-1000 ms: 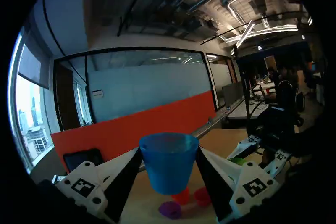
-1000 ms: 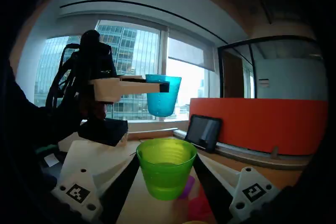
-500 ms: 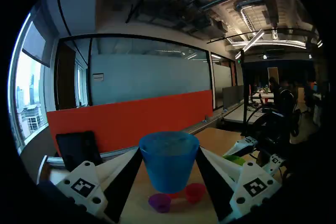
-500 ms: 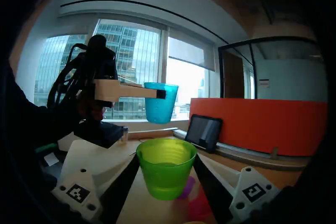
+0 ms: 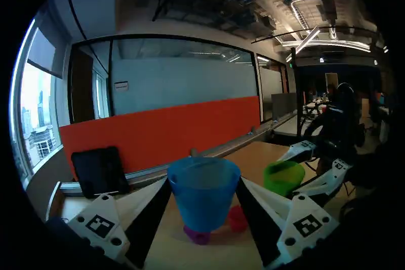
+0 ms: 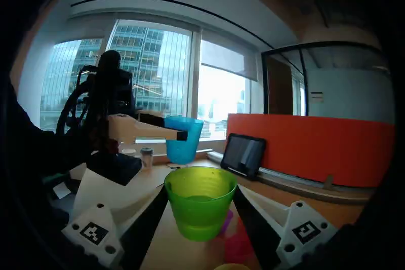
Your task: Pour water
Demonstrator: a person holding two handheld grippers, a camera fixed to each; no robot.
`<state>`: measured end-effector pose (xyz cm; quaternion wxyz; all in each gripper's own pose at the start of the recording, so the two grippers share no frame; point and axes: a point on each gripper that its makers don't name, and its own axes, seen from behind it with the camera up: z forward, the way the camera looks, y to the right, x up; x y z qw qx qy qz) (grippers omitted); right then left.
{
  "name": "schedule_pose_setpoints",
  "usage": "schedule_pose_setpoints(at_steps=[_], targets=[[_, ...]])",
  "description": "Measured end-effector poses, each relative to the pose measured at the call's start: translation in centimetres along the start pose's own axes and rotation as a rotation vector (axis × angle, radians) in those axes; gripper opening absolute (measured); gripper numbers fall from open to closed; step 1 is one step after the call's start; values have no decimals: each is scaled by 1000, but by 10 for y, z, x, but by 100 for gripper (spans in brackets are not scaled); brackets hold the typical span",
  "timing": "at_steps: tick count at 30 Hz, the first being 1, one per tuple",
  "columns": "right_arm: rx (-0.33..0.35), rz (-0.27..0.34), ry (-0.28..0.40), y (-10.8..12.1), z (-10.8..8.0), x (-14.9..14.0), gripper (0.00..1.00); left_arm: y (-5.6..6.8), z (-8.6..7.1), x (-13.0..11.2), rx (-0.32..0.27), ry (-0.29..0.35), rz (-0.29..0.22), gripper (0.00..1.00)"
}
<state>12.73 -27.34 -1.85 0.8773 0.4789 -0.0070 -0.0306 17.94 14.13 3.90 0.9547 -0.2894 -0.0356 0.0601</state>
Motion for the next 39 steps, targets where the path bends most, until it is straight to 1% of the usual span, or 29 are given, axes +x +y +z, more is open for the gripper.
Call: schedule_pose_setpoints(at_steps=[6,17,26,32,39], targets=[[-15,11,-13,8,-6,3,90,0,-5,-21,2,-24,-4,86],[-24,10,-60,14,-12,0,90,3,-11,-60,-5,-86,-2,86],[-8,4,-93,10,-12,-3,91,9,-11,-78,-24,-127,6,87],[7,-8,-117,6,-13,-9,91,14,-9,-91,-38,-151,2,86],[30,-22,-179,2,-14,-25,91,20,-8,-109,-59,-204,20,87]])
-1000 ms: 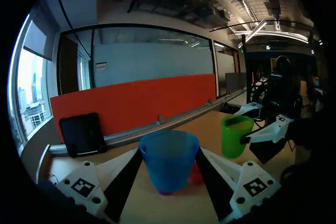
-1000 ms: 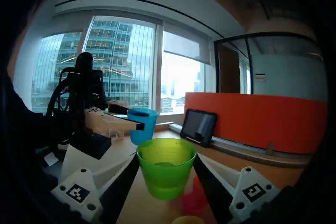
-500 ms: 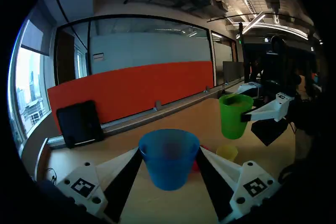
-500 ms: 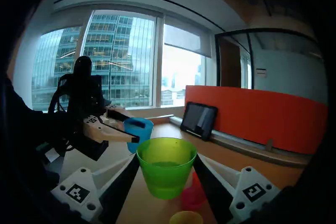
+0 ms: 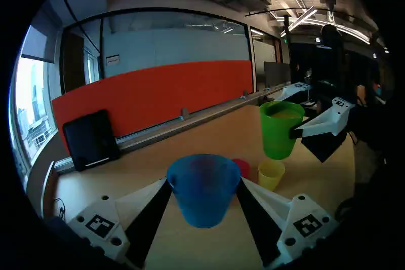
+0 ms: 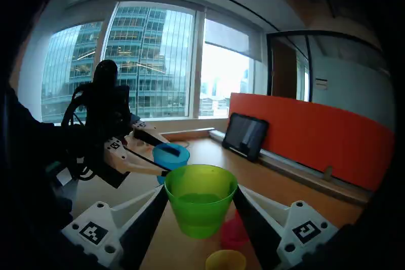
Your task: Pour water
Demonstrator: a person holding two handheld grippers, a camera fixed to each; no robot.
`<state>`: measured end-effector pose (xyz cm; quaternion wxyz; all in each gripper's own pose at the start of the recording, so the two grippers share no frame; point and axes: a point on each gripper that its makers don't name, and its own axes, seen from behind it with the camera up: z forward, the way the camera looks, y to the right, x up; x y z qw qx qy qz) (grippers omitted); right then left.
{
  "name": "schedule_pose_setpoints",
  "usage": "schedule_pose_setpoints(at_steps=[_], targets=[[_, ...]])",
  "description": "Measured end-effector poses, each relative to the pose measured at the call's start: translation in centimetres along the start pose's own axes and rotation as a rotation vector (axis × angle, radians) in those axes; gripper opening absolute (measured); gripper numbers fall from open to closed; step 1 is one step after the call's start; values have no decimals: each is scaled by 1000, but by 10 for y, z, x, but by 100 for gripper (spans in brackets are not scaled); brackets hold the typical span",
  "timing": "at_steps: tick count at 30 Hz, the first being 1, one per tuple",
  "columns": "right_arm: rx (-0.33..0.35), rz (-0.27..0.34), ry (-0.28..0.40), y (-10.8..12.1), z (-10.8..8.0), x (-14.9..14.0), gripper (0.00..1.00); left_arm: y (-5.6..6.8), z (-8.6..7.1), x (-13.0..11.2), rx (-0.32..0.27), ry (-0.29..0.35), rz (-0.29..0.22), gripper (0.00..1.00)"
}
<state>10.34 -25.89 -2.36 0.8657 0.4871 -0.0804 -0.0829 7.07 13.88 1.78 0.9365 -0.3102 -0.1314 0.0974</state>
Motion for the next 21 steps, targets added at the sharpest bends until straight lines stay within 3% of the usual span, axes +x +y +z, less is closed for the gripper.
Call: schedule_pose_setpoints(at_steps=[11,21], targets=[[50,-26,-116,-9,7,-26,91,6,5,-27,-38,-86,15,87],[110,-14,-224,-20,16,-51,91,9,8,-52,-72,-156,32,87]])
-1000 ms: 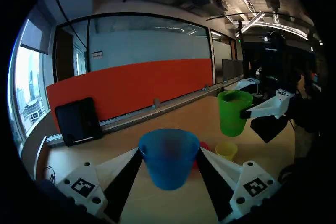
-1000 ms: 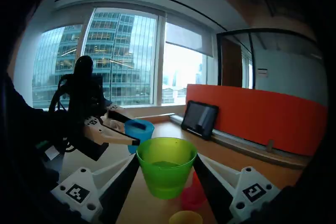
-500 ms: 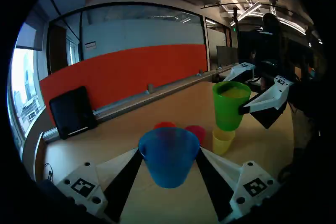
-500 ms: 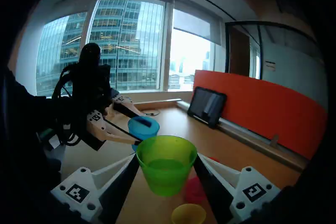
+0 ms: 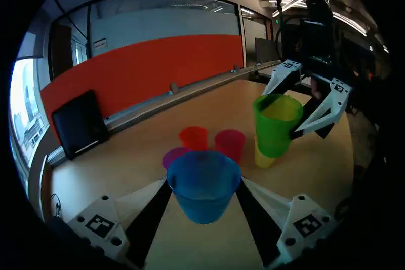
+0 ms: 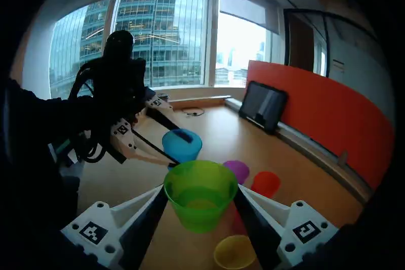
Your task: Pour water
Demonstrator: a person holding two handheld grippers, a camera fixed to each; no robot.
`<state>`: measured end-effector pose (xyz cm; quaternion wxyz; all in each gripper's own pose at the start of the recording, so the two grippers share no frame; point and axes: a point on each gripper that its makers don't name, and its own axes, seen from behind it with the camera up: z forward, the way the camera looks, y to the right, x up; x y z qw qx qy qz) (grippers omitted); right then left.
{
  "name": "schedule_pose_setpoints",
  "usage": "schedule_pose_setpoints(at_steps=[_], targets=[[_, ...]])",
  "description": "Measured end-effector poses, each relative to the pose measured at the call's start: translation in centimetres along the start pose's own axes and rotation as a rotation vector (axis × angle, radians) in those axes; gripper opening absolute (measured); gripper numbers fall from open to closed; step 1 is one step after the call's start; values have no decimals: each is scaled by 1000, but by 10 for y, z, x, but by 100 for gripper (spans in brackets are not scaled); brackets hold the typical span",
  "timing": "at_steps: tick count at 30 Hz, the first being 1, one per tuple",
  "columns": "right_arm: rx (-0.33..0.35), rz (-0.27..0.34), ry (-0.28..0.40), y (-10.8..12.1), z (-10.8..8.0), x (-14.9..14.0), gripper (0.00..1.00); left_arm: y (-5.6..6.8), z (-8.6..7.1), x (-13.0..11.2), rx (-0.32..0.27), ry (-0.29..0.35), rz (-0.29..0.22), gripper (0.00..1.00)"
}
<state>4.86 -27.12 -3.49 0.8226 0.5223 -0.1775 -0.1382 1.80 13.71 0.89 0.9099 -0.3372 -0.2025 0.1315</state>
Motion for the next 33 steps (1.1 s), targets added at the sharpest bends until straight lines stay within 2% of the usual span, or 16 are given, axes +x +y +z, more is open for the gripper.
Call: schedule_pose_setpoints(at_steps=[18,33], targets=[[82,-25,-169,-8,33,-42,91,3,20,-37,-57,-101,21,87],[119,-30,-246,-11,52,-70,91,7,37,-68,-91,-161,9,87]])
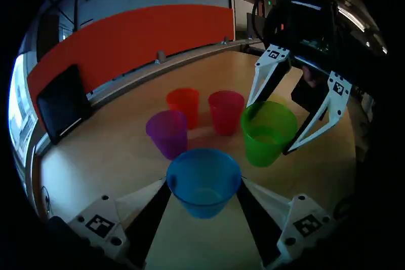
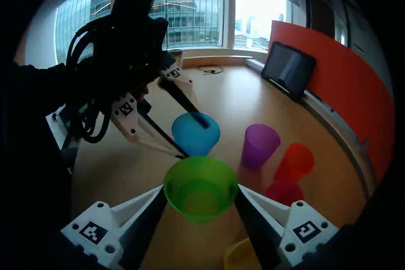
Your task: Pour water
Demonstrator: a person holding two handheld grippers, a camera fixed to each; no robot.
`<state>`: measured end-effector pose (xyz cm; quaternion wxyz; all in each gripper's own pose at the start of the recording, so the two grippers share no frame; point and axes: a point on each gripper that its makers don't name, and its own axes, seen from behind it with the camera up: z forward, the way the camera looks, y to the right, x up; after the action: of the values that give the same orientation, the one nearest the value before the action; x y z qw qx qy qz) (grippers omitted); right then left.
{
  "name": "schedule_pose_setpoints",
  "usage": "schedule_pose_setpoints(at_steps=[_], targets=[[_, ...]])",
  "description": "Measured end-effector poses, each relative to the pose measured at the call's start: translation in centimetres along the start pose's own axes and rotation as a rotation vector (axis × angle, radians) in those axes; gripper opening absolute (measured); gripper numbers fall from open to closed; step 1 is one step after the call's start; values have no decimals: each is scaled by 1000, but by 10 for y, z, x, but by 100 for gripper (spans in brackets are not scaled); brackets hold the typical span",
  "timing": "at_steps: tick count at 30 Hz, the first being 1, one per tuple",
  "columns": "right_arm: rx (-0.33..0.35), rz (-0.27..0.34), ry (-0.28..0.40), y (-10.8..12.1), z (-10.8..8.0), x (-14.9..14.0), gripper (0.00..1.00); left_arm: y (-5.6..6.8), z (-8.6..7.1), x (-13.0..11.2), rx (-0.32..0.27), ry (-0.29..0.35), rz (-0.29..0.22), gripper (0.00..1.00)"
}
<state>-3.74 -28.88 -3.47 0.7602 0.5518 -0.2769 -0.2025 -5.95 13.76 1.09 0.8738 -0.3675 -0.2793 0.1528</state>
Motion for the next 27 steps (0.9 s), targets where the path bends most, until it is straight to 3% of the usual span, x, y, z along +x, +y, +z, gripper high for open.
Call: schedule_pose_setpoints(at_steps=[15,27], targets=[[-4,16,-26,5,10,-13,91,-3,14,-14,-12,-10,-33,87],[-11,21,-33,8,16,-19,91,-4,16,-24,-13,-28,-38,86]])
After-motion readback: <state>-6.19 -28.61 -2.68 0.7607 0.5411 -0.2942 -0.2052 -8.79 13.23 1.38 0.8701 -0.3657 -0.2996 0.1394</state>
